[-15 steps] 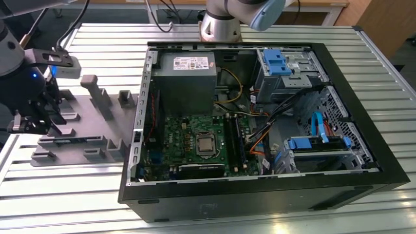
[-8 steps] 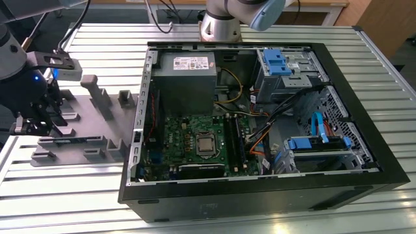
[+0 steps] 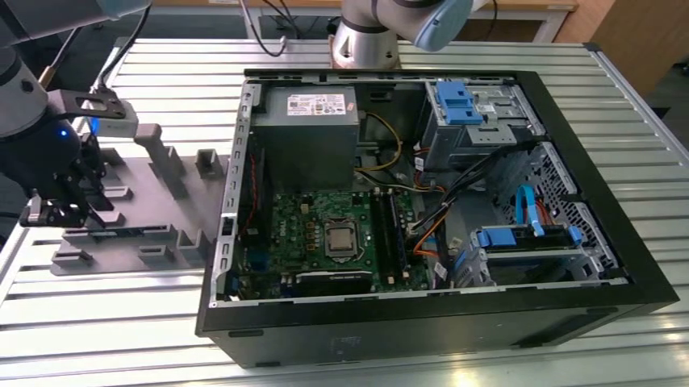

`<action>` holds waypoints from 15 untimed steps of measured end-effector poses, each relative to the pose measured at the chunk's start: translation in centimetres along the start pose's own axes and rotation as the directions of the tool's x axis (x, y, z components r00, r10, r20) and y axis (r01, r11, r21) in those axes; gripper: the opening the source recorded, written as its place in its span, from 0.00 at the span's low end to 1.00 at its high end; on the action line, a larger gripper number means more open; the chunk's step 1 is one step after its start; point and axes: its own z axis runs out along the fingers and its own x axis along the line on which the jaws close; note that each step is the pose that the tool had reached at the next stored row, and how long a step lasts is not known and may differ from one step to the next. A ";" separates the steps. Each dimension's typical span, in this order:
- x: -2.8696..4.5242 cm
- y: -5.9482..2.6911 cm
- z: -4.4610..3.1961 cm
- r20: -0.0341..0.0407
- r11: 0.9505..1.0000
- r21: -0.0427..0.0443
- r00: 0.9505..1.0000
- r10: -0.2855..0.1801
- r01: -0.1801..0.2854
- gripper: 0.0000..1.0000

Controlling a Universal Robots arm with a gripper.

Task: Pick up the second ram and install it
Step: 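Pick up the second ram and move it above second insertion slot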

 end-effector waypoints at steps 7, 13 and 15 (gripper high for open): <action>0.00 -0.01 0.48 0.000 1.000 0.000 1.000 -0.001 0.001 0.36; 0.00 -0.03 1.22 0.000 1.000 0.000 1.000 -0.002 0.002 0.36; 0.00 -0.03 1.52 -0.001 1.000 0.000 1.000 -0.002 0.002 0.36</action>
